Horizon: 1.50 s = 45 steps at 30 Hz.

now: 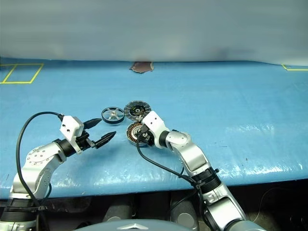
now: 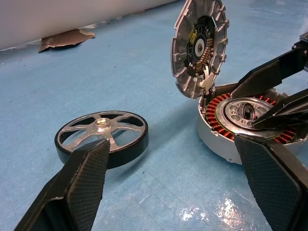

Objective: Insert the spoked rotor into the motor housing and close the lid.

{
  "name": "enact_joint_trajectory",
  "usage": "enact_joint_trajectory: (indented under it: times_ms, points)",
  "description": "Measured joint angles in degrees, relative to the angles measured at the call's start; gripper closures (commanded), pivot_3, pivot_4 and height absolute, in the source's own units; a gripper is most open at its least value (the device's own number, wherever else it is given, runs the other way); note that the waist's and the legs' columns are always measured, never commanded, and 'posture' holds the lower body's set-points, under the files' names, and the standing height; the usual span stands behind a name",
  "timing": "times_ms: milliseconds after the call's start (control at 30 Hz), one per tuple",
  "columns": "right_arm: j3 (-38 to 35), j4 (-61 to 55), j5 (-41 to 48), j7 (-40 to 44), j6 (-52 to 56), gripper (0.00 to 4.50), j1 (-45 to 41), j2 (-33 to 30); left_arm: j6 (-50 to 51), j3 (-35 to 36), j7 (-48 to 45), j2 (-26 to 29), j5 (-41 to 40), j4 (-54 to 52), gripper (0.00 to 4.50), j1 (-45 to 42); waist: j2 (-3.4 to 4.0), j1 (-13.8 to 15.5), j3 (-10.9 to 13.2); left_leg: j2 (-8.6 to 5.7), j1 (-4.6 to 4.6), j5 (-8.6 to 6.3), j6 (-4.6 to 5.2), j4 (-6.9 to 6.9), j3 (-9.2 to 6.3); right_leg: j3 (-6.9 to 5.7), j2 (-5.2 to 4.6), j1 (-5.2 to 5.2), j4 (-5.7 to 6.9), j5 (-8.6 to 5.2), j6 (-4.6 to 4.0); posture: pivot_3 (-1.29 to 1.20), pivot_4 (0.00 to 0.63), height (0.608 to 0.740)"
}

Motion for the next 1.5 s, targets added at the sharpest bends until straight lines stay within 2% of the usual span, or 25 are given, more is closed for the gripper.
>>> enact_joint_trajectory:
  times_ms: [33,133,333,367,833,1500]
  points:
    - [-0.04,-0.11,0.02,0.0,0.0,1.82,0.0,0.01,0.0,0.0,0.0,0.0,0.01,0.0,0.0,0.0,0.0,0.0,0.0,0.0,0.0,0.0,0.0,0.0,0.0,0.0,0.0,0.0,0.0,0.0,0.0,0.0,0.15,0.74]
    - [-0.39,-0.48,0.09,0.0,0.0,2.39,0.0,0.15,-0.01,0.0,0.02,0.0,0.1,0.0,0.0,-0.01,0.0,-0.01,0.0,0.0,0.0,0.0,0.0,0.0,0.0,0.0,0.0,0.0,0.0,0.0,0.0,0.0,0.15,0.74]
    - [-0.46,-1.15,0.07,0.4,0.0,4.39,0.04,0.12,-0.02,-0.02,0.01,0.0,0.59,0.0,0.0,-0.01,0.0,-0.03,0.0,0.0,0.0,0.0,0.0,0.0,0.0,0.0,0.0,0.0,0.0,0.0,0.0,0.0,0.15,0.74]
    - [-0.46,-1.15,0.06,0.41,0.0,4.45,0.04,0.12,-0.02,-0.02,0.0,0.0,0.62,0.0,0.0,-0.01,0.0,-0.04,0.0,0.0,0.0,0.0,0.0,0.0,0.0,0.0,0.0,0.0,0.0,0.0,0.0,0.0,0.15,0.74]
    - [-0.48,4.03,-0.44,1.08,-3.77,4.45,-1.31,0.77,-0.02,-0.02,0.05,0.0,0.94,0.0,0.0,0.06,0.0,-0.34,-0.01,0.01,0.05,0.0,0.0,0.0,0.0,0.0,0.01,0.03,0.02,0.0,0.0,0.0,0.15,0.74]
    - [1.3,4.18,-4.41,-1.17,-5.2,4.45,-1.03,0.34,-0.02,-0.02,0.06,0.0,1.01,0.0,0.0,0.33,-0.03,-0.63,-0.05,0.02,0.2,0.0,0.0,0.03,0.0,0.0,-0.01,0.15,0.02,0.0,0.0,0.0,0.15,0.74]
